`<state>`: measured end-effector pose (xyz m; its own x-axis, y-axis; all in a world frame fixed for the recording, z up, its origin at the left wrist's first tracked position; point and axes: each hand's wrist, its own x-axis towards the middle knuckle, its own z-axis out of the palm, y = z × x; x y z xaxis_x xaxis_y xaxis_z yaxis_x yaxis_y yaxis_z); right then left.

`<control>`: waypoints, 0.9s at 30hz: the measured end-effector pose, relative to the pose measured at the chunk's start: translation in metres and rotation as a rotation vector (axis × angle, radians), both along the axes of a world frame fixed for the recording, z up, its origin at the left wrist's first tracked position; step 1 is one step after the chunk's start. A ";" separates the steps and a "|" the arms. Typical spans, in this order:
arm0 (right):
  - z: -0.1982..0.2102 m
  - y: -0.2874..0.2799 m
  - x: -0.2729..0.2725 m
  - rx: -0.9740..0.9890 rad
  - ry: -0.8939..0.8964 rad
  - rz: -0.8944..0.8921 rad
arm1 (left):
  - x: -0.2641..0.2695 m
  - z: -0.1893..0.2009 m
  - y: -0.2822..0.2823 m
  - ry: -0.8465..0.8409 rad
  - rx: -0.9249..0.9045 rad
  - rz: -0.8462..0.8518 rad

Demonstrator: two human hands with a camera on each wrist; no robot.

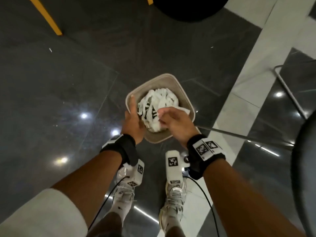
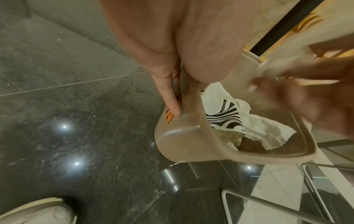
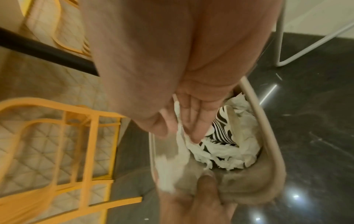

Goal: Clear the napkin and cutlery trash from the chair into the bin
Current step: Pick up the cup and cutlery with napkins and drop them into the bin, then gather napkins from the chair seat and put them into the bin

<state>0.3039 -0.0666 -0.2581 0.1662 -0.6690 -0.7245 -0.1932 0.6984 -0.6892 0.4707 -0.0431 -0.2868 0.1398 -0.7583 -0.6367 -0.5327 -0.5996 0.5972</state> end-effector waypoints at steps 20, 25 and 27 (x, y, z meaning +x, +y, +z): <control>0.255 0.005 -0.162 -0.029 0.116 -0.445 | -0.145 0.278 -0.138 -0.086 -0.136 -0.642; 0.268 0.057 -0.278 -0.070 0.461 -0.467 | -0.274 0.290 -0.125 0.016 -0.243 -0.814; 0.263 0.085 -0.322 -0.067 0.606 -0.474 | -0.326 0.283 -0.113 -0.002 -0.298 -0.945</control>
